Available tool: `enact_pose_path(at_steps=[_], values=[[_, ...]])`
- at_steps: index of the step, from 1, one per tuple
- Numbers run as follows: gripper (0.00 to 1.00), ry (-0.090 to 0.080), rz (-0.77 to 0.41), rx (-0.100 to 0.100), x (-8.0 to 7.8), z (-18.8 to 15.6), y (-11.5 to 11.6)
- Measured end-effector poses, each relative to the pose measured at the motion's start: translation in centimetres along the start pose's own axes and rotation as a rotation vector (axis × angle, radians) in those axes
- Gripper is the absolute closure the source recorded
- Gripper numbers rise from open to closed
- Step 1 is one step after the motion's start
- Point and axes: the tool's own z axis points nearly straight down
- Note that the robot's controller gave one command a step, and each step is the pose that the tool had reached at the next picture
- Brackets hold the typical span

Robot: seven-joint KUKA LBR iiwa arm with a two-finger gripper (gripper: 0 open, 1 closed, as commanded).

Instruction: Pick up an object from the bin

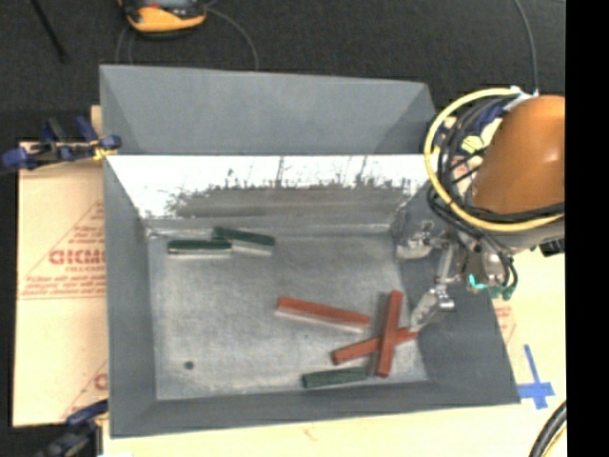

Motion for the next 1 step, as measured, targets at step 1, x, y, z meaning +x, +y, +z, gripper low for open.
enact_pose_path(at_steps=[1], values=[[0.0,0.0,-0.001,0.0,0.0,-0.01,0.0]])
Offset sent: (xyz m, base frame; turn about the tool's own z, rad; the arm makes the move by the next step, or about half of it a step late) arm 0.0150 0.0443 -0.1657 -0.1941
